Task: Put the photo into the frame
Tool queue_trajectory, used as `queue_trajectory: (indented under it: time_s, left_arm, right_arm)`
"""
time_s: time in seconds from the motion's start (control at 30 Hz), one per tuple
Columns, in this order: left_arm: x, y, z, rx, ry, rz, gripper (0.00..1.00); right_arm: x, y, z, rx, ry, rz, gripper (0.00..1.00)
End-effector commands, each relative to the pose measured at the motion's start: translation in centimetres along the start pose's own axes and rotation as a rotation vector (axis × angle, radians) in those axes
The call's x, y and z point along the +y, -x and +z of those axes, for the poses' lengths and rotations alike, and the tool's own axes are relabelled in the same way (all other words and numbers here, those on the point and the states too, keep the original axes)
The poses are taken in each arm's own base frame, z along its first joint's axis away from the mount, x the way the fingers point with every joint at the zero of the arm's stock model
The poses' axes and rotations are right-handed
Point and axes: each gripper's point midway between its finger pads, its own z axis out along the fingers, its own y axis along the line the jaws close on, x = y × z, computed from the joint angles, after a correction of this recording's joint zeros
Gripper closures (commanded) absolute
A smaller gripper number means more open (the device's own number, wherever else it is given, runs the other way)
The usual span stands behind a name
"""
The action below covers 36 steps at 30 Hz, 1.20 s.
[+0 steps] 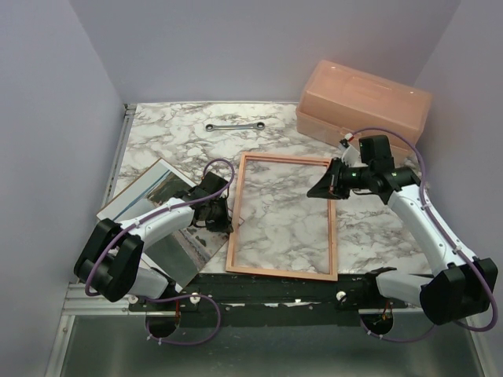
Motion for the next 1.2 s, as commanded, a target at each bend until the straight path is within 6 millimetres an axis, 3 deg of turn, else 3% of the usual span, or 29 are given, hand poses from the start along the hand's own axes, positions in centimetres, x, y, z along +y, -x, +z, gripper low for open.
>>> queue_trajectory:
  time_s: [0.0, 0.43, 0.83, 1.17]
  left_arm:
    - [4.7, -2.0, 1.4, 0.052, 0.183, 0.012, 0.96]
    - [4.8, -2.1, 1.5, 0.056, 0.184, 0.015, 0.96]
    - [4.8, -2.1, 1.3, 0.054, 0.184, 0.016, 0.96]
    - [4.9, -2.2, 1.5, 0.059, 0.185, 0.016, 0.96]
  right_arm:
    - [-1.1, 1.1, -0.4, -0.021, -0.088, -0.071, 1.00]
    - [-1.6, 0.7, 0.5, 0.007, -0.072, -0.046, 1.00]
    - [1.5, 0.9, 0.3, 0.016, 0.081, -0.019, 1.00]
    - [2.1, 1.4, 0.7, 0.028, 0.107, -0.006, 1.00]
